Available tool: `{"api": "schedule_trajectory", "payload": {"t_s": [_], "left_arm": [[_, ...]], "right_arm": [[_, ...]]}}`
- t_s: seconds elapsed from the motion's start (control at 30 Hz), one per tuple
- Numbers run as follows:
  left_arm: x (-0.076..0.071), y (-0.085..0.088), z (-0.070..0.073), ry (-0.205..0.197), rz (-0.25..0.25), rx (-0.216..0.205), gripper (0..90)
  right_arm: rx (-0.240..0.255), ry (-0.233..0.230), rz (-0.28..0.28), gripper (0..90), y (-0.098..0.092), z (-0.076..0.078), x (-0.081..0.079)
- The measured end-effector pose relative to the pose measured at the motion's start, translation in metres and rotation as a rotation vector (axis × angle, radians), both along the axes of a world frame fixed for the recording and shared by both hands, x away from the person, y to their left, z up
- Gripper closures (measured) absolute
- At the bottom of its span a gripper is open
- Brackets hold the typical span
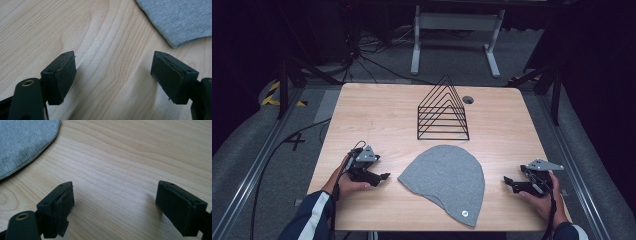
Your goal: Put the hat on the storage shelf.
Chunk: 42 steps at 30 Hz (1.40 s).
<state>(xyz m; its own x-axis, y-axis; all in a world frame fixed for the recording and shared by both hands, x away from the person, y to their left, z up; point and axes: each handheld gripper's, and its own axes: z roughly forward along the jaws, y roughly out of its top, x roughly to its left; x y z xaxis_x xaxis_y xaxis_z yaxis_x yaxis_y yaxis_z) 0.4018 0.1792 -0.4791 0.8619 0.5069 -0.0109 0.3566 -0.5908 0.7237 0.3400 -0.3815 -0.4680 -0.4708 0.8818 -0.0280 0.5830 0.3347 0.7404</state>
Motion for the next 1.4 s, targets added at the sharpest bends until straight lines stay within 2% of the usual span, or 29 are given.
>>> {"api": "schedule_trajectory", "payload": {"t_s": [0.27, 0.4, 0.47, 0.5, 0.57, 0.63, 0.7, 0.73, 0.8, 0.83, 0.87, 0.93, 1.0, 1.07, 1.1, 1.17, 1.27, 1.4], "left_arm": [[-0.001, -0.001, 0.0, -0.001, 0.016, -0.002, 20.8], [-0.001, -0.002, 0.004, 0.02, 0.023, 0.019, 23.8], [0.001, -0.004, 0.005, 0.026, 0.021, 0.015, 27.9], [0.002, -0.005, 0.006, 0.038, 0.02, 0.013, 28.1], [0.004, -0.011, 0.012, 0.021, 0.013, -0.008, 28.8], [0.004, -0.019, 0.018, -0.011, 0.002, -0.025, 31.8], [0.006, -0.028, 0.021, -0.003, -0.015, -0.053, 34.2], [0.007, -0.035, 0.023, -0.009, -0.027, -0.052, 35.3], [0.008, -0.049, 0.024, -0.025, -0.051, -0.026, 39.0], [0.008, -0.058, 0.024, -0.03, -0.07, -0.026, 40.1], [0.008, -0.064, 0.023, -0.035, -0.089, -0.005, 42.0], [0.008, -0.073, 0.021, -0.045, -0.113, 0.028, 44.5], [0.009, -0.08, 0.018, -0.04, -0.135, 0.056, 49.0], [0.008, -0.084, 0.014, -0.023, -0.16, 0.068, 52.6], [0.007, -0.084, 0.014, -0.019, -0.162, 0.067, 53.5], [0.006, -0.083, 0.014, -0.002, -0.175, 0.063, 56.9], [-0.001, -0.081, 0.012, 0.033, -0.181, 0.031, 59.1], [-0.019, -0.081, 0.013, 0.035, -0.193, 0.049, 58.8]], "right_arm": [[0.0, 0.0, -0.001, 15.3, 0.0, 0.0, 0.0], [-0.005, 0.004, 0.003, 15.9, -0.001, 0.001, 0.0], [0.0, 0.01, -0.006, 19.6, 0.0, 0.002, 0.0], [0.0, 0.019, -0.008, 24.5, 0.0, 0.003, -0.001], [0.031, 0.014, 0.026, 34.2, 0.007, 0.009, -0.004], [0.048, -0.009, 0.109, 45.5, 0.024, 0.016, -0.01], [0.025, -0.012, 0.195, 54.4, 0.044, 0.019, -0.016], [0.001, -0.008, 0.245, 59.0, 0.056, 0.02, -0.019], [-0.011, -0.004, 0.326, 65.7, 0.075, 0.019, -0.026], [-0.018, 0.0, 0.359, 69.1, 0.083, 0.019, -0.028], [-0.019, 0.004, 0.389, 72.6, 0.09, 0.019, -0.031], [0.007, 0.02, 0.428, 75.6, 0.097, 0.017, -0.035], [0.006, 0.043, 0.455, 78.1, 0.103, 0.014, -0.038], [-0.021, 0.058, 0.475, 78.6, 0.107, 0.011, -0.038], [-0.033, 0.06, 0.472, 79.1, 0.108, 0.009, -0.038], [-0.021, 0.063, 0.466, 79.1, 0.105, 0.009, -0.037], [-0.04, 0.057, 0.452, 79.0, 0.102, 0.01, -0.036], [-0.058, 0.054, 0.429, 79.1, 0.097, 0.011, -0.034]]}}
